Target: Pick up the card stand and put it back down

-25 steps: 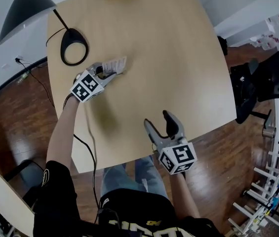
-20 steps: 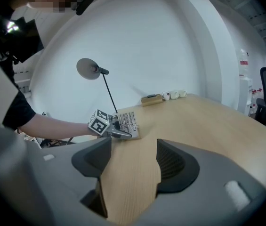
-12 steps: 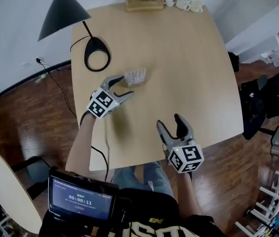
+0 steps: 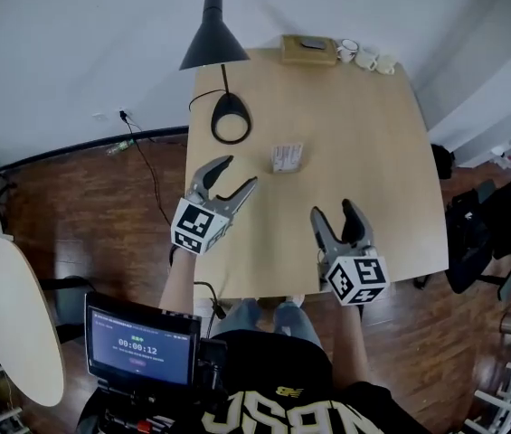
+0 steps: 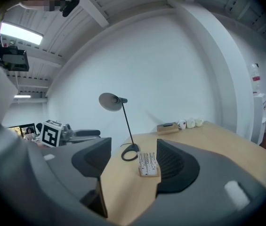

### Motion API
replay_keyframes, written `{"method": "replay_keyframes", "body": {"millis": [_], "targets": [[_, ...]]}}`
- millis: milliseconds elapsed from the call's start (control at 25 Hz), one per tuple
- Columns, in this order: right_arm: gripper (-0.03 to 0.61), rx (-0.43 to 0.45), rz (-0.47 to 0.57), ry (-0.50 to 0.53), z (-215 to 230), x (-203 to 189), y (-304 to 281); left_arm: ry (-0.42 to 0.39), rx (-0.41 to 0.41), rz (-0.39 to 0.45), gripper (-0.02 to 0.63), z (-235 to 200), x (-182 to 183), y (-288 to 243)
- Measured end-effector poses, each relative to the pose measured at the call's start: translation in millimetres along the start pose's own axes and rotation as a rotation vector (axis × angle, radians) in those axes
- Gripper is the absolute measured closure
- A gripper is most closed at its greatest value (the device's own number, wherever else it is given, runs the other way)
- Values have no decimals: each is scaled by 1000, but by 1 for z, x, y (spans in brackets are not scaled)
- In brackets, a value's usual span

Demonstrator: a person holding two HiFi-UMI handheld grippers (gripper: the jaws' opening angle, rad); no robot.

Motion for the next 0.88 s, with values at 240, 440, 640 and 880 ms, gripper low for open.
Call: {"method": "replay_keyframes", "body": {"millis": [240, 440, 640, 880], "targets": [[270, 28, 125, 69, -34, 35, 35, -2, 90, 173, 336, 39, 60, 62], [270, 54, 209, 127, -48, 50, 82, -18, 164, 196, 324, 96, 86, 87], [270, 90, 243, 133, -20, 45, 154, 23, 269, 215, 307, 180, 92, 90], [272, 77, 252, 131, 30, 24, 233, 16, 303, 190, 308, 287, 96, 90]]}}
Point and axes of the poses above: the fingertips, and each gripper's own axes: y backward along the fingers, z to its right, x out of its top, the point moved 7 cm from there along y, backward along the fingers, and after that the axes turned 8 degrees about -x, right-handed, at the moved point
